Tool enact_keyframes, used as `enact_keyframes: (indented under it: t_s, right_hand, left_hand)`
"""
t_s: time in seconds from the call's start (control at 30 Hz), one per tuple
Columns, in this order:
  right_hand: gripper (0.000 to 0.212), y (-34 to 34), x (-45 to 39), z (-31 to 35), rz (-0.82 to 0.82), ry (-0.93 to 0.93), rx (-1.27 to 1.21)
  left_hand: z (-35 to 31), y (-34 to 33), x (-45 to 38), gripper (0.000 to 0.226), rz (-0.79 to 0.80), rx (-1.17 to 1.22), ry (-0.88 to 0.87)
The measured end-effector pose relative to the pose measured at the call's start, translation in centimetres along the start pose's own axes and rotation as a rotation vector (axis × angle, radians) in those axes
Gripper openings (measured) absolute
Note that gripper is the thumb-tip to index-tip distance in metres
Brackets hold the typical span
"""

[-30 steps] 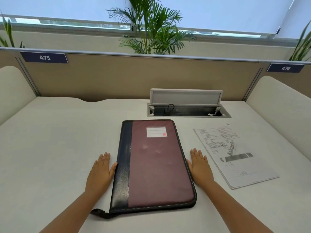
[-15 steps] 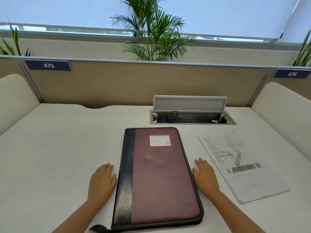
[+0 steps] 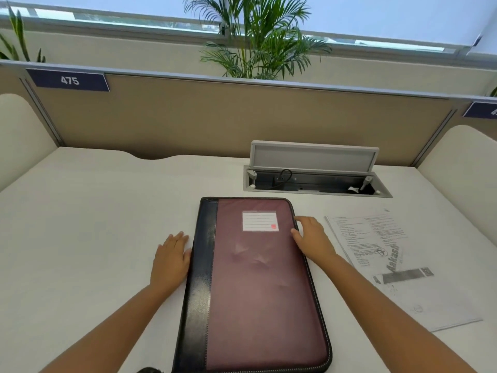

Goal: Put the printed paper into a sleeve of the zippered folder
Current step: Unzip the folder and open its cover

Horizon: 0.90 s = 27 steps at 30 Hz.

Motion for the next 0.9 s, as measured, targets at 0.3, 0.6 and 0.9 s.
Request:
enact_keyframes:
  t_s: [0.3, 0.6, 0.9]
  right_hand:
    - [0.044, -2.0, -8.2, 6.2, 0.167, 0.134, 0.186]
    - [0.045, -6.0, -12.5, 12.7, 0.326, 0.204, 0.129]
    - [0.040, -9.1, -13.6, 16.7, 0.404, 0.181, 0.253]
  left_hand:
    - [0.2, -0.1, -4.3, 0.053, -0.044, 0.129, 0.065]
    - [0.1, 0.3, -9.7, 0.075, 0.008, 0.132, 0.126]
    - [0.0, 0.5, -10.1, 0.075, -0.026, 0.062, 0.093]
Point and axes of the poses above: each hand's wrist, its own x-axis away from the middle knuckle, its own y-axis out of the back of the hand, z = x × y, the point moved 6 cm from there along -x, towards the middle knuckle, and after that the axes turned 9 degrees about z, right-handed, at the moved point
